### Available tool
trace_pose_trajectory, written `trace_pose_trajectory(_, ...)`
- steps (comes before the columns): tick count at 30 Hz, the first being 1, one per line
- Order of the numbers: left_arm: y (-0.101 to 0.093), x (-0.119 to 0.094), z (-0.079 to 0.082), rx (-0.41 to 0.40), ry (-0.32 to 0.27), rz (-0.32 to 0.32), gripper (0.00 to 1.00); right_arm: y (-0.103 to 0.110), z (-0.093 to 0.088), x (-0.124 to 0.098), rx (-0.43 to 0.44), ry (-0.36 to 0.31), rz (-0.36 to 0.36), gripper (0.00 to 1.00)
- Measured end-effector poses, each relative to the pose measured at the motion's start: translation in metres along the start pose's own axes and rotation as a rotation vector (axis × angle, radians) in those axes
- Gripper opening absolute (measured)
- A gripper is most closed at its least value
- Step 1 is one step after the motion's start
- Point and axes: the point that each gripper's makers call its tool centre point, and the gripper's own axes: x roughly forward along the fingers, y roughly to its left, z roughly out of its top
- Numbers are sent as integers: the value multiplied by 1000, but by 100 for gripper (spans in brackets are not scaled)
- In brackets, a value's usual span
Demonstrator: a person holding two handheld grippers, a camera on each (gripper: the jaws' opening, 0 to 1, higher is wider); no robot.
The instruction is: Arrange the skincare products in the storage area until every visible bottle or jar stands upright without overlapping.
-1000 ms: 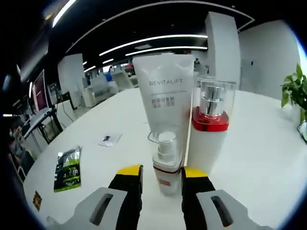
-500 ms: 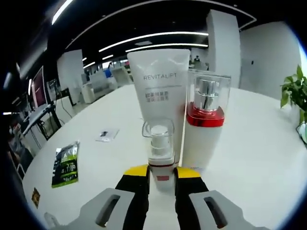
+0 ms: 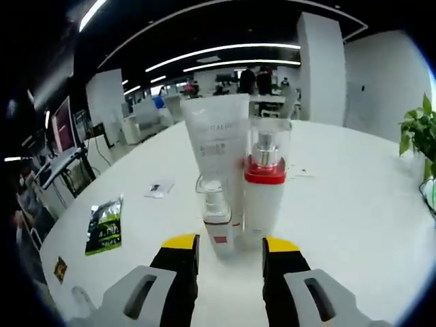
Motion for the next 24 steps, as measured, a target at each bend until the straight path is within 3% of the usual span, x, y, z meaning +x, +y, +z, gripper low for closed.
trace_pose_trajectory(4,0,0,1,3,-4,1,29,-1,39,-18,-185,-59,22,38)
trace_pose_trajectory(5,0,0,1,6,-6,1,29,5,55,-19,-263,-104,51,41)
trace_pose_trajectory(8,0,-1,3,11,-10,3,29,23,77,-15,-381,-147,138,50)
trace_pose_trajectory(9,0,-1,3,12,-11,4,29,27,82,-13,-445,-137,157,47)
trace_pose_trajectory(12,1,-1,3,14,-9,6,29,35,88,-5,-417,-78,215,38)
trace_pose_trajectory(14,1,-1,3,14,-10,9,29,33,99,2,-496,-53,212,39)
trace_pose_trajectory(15,2,-1,3,14,-9,11,29,33,102,5,-491,-44,217,39)
trace_pose_trajectory(20,3,-2,2,9,-6,17,30,33,109,19,-653,103,299,38)
trace_pose_trajectory(22,4,-2,2,11,-8,21,30,38,115,22,-650,104,341,36)
trace_pose_trajectory(24,4,-2,2,8,-8,22,30,45,114,26,-652,124,410,40)
